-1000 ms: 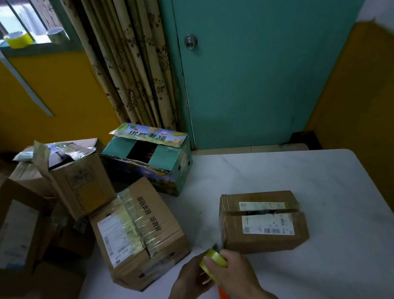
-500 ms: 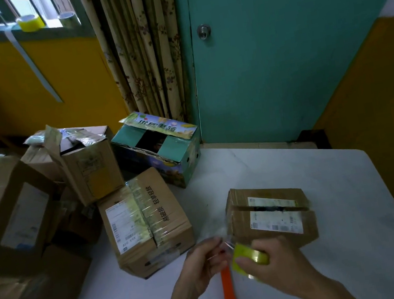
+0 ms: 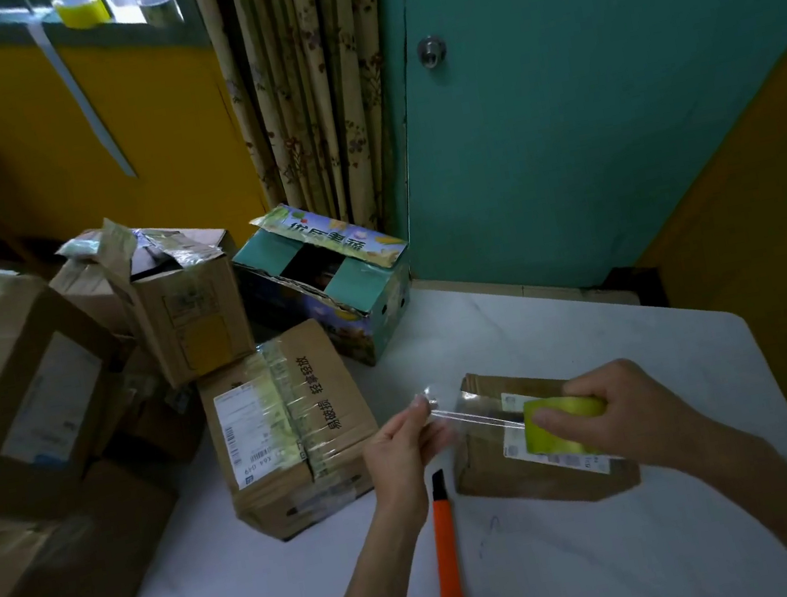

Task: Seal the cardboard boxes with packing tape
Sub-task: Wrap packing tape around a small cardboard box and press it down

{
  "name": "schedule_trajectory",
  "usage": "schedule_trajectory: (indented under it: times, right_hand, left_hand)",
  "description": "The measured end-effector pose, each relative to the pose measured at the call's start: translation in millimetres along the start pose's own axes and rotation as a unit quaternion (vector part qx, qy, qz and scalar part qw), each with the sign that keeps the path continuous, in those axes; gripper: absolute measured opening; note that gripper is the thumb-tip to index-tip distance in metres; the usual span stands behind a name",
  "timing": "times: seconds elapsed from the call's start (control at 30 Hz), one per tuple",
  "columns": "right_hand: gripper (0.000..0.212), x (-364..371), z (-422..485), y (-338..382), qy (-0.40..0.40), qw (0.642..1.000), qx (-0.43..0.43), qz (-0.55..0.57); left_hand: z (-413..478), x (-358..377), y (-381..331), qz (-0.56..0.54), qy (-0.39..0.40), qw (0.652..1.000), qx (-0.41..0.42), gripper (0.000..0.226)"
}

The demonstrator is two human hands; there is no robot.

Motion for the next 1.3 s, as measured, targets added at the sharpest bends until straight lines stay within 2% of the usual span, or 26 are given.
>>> schedule_trajectory:
  times: [0.2,0.27,0.33,0.4,0.47,0.57,0.67,0.77,0.97,1.17,1.3]
  right_hand:
    - [0.048,-2.2,12.0,-1.1,0.033,0.996,0.009,-0.086]
    - [0.053,-8.3,14.7,-6.7,0.033,0.989,0.020,-0.144]
    - [0.061,-21.8,18.7,-15.9,0.010,0.983,0.033,-0.180]
    - [0.071,-34.5,24.1,-24.4,-0.007,0.987,0.039,-0.155]
    - [0.070,-37.5,31.1,-29.1,-0.006,0.991,0.046,-0.128]
    - [0.067,-31.1,38.1,-20.5,0.016,0.991,0.033,-0.129]
    - [0.069,-31.5,46.4,-7.6,0.026,0.992,0.019,-0.123]
    - [0.068,-29.2,54.4,14.1,0.033,0.986,0.004,-0.166]
    - [0.063,-15.7,65.3,47.0,0.023,0.951,0.003,-0.308]
    - [0.065,5.5,69.4,40.4,0.063,0.956,0.015,-0.287]
    - [0.065,10.8,71.2,34.6,0.063,0.952,0.017,-0.300]
  left_hand:
    - [0.5,8.6,-10.4,0.014,-0.050,0.997,0.059,0.014]
    - [5.3,-2.9,-5.5,-0.020,-0.105,0.993,0.045,0.015]
    - [12.2,-5.9,-4.0,-0.020,-0.109,0.993,0.036,0.018]
    - [14.8,1.6,-2.9,0.005,-0.082,0.996,0.044,0.018]
    - [12.0,3.7,2.1,0.007,-0.110,0.993,0.044,0.016]
    - [1.8,-1.7,21.0,0.000,-0.175,0.984,0.017,0.014]
    - [-5.1,-5.9,49.1,-0.002,-0.204,0.978,-0.040,0.016]
    - [-8.0,-4.5,65.0,-0.012,-0.224,0.971,-0.085,0.019]
    - [-8.3,-8.4,85.4,-0.010,-0.241,0.961,-0.135,0.021]
    - [-9.9,-21.5,100.6,0.003,-0.265,0.951,-0.159,0.031]
    - [-11.2,-21.2,106.6,0.029,-0.243,0.957,-0.155,0.029]
Point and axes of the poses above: each hand's wrist, its own z-axis towards the middle knuckle, its own x-axis out of the palm, y = z × x, the point moved 10 cm from there along z, towards the middle knuckle, and after that the axes turned 14 degrees about x, right-handed, at the moved point
